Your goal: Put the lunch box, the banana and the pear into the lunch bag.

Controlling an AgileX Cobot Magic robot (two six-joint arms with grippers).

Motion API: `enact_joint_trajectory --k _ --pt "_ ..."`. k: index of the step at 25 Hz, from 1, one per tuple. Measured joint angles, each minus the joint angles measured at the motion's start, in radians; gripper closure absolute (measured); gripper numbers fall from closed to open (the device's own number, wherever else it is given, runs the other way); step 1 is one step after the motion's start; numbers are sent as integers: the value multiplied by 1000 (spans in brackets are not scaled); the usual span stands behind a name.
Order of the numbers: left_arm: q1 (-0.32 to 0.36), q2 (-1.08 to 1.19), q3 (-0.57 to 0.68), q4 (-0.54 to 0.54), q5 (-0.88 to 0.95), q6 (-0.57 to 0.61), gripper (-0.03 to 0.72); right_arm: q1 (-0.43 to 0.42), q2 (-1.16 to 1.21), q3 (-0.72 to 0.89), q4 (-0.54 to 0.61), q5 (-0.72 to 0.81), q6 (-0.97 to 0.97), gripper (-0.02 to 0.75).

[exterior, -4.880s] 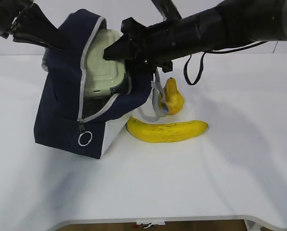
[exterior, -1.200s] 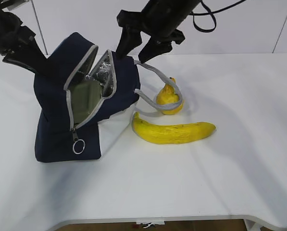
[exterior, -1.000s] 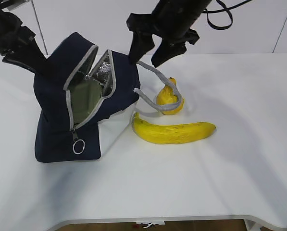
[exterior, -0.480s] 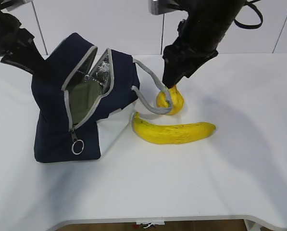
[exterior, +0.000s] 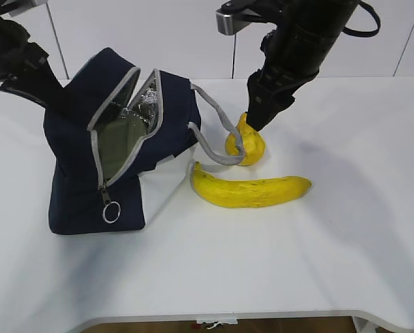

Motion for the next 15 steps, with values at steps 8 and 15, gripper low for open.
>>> enact_joint_trajectory --k 8,15 --pt "0 0 0 2 0 0 670 0 2 0 -31 0 -130 231" --pt "0 0 0 2 0 1 670 0 59 52 -31 -2 -183 230"
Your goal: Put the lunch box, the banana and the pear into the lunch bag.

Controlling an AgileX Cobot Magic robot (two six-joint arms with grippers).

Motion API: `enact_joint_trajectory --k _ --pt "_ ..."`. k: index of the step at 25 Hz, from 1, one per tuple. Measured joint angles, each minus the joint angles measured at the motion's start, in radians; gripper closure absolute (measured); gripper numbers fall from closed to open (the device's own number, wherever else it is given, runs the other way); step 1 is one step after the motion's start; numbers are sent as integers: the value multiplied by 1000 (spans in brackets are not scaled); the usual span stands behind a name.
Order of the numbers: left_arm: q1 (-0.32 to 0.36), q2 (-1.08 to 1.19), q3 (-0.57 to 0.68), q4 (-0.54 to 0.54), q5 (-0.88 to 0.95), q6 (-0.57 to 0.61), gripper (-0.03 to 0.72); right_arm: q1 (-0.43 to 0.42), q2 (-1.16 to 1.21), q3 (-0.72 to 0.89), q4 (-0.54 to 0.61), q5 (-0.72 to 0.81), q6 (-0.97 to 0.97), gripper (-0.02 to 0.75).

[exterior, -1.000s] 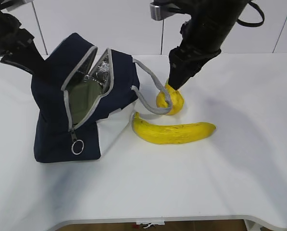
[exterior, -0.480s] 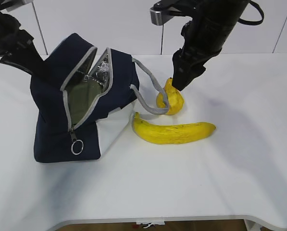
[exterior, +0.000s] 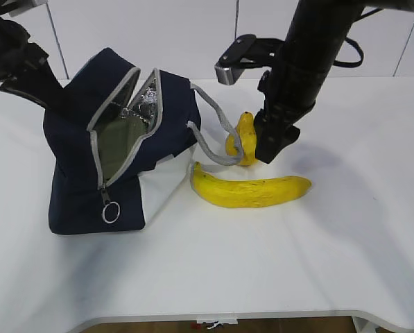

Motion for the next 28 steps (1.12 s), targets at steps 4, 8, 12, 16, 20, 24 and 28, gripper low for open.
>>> enact_joint_trajectory --k 4,8,12,16,20,24,28 --pt "0 0 0 0 0 0 670 0 26 22 5 -2 -45 230" --pt "0 0 0 0 0 0 670 0 37 24 46 -4 -118 230" --pt "0 0 0 2 0 0 670 0 64 24 71 -8 -147 230" --pt "0 0 0 2 0 0 670 0 102 24 73 -12 -166 231" --pt "0 0 0 3 0 0 670 0 115 24 73 -19 -175 231" --pt "0 0 0 4 0 0 671 0 120 24 76 -22 -177 230" --pt "0 0 0 6 0 0 670 0 144 24 79 -22 -177 231"
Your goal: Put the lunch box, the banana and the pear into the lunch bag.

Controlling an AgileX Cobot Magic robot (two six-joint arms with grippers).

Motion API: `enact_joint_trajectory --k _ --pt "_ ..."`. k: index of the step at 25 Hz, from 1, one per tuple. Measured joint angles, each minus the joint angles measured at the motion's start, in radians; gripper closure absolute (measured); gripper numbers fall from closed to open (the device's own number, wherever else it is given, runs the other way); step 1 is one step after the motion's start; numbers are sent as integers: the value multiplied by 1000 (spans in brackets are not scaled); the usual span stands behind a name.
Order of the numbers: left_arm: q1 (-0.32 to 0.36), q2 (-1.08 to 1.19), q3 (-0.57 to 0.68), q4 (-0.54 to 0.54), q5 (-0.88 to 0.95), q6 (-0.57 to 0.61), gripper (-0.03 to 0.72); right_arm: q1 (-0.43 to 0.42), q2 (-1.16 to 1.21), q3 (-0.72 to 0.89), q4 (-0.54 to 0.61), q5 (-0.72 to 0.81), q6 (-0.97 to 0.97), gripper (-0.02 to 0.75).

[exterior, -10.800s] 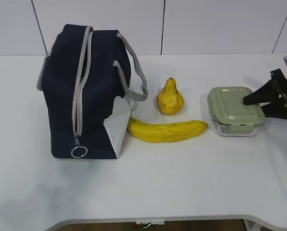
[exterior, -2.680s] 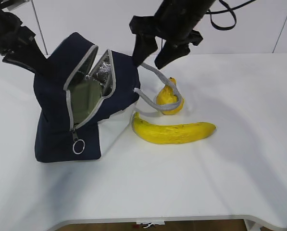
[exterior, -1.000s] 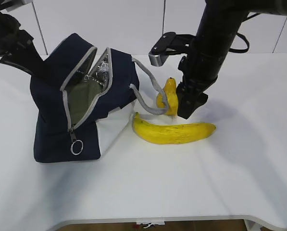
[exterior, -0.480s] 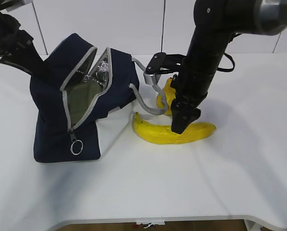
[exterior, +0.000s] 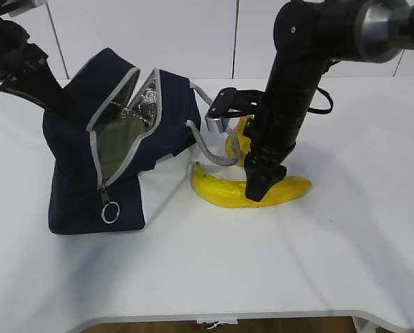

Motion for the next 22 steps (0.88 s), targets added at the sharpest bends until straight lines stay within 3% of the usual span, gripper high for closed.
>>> enact_joint_trajectory --k 22 --pt "0 0 0 10 0 0 671 0 49 0 51 -8 36 230"
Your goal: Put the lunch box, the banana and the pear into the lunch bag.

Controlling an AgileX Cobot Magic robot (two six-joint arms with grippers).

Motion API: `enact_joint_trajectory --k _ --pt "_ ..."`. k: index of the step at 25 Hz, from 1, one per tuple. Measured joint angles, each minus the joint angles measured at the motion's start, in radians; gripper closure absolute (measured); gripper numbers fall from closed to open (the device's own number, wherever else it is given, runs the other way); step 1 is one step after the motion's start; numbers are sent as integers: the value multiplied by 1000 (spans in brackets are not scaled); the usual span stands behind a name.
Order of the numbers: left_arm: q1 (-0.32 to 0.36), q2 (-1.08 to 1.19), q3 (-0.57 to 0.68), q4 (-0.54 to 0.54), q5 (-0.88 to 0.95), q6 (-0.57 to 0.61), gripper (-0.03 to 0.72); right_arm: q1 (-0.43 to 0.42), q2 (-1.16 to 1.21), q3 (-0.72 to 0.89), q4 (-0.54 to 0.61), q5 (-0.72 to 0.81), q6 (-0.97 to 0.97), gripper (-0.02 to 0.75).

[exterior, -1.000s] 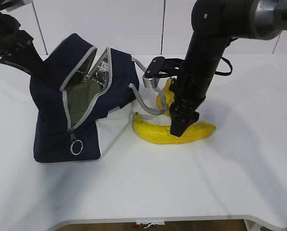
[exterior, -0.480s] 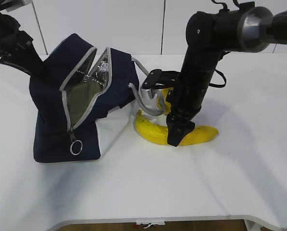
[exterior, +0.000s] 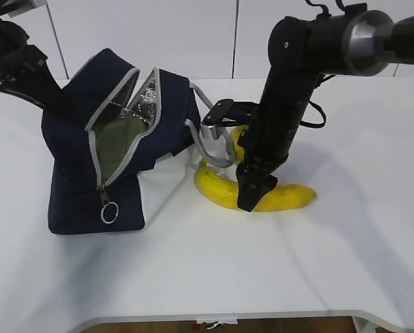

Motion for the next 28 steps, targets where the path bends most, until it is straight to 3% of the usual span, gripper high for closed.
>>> enact_joint_trajectory --k 8,19,28 --pt "0 0 0 2 0 0 671 0 0 0 22 2 3 248" --pt "0 0 0 2 0 0 671 0 0 0 22 2 32 470" --pt "0 0 0 2 0 0 671 0 0 0 40 5 315 482"
